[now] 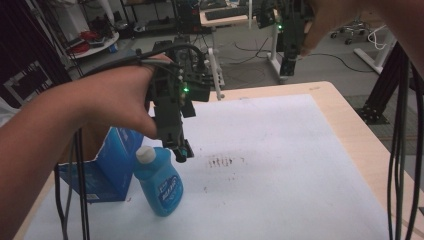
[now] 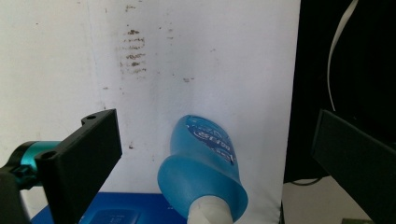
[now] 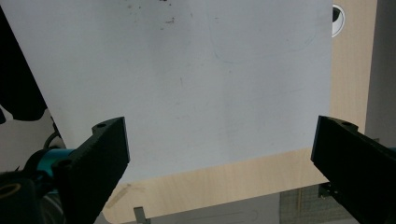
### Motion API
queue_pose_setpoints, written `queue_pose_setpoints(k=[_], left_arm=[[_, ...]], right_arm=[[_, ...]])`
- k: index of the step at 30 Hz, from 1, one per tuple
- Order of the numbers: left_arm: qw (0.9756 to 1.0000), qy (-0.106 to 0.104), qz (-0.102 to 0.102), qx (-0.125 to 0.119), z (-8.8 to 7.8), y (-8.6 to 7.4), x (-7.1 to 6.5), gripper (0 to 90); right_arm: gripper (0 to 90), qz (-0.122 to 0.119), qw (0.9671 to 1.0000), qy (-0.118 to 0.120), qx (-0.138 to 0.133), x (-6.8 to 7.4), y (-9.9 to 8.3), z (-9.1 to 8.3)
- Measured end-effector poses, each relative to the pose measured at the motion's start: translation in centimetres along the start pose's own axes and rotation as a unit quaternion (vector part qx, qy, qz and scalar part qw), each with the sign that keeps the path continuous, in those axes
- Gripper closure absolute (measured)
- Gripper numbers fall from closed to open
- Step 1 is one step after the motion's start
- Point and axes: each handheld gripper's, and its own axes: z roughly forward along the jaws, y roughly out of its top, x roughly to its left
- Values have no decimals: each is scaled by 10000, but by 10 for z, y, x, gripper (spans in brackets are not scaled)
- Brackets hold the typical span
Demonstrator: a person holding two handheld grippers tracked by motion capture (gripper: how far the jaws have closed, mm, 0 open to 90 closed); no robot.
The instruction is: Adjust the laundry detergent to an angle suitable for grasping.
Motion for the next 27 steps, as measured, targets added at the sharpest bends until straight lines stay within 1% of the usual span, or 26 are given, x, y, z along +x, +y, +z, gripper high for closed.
queue_pose_setpoints(k=[5, 10, 13, 14, 15, 16, 19, 23, 27], left_arm=[[10000, -8, -22, -30, 0, 0, 2, 17], [10000, -54, 7, 6, 1, 2, 3, 17], [10000, 5, -27, -4, 1, 2, 1, 17], [10000, 5, -27, -4, 1, 2, 1, 17], [10000, -7, -39, -47, 1, 1, 1, 17], [10000, -19, -53, -38, 1, 1, 1, 17], [10000, -5, -77, 0, 2, 2, 2, 17], [9999, -74, -69, -26, 4, 2, 5, 17], [10000, -45, -86, -20, 5, 3, 8, 17]], right_arm=[[34, -26, 10000, -2, 19, 0, 2, 1], [34, -48, 10000, 3, 30, 0, 2, 3], [34, -2, 9999, 34, -144, 0, 0, 0], [34, -26, 9998, 47, -165, -1, 0, 0], [34, -26, 9998, 47, -165, -1, 0, 0], [34, -29, 9999, 73, -106, 0, 1, 3], [34, -89, 9999, 79, -81, 0, 1, 6], [34, -122, 9999, 74, -82, -2, 0, 8], [34, -135, 9998, 64, -99, -2, -1, 8]])
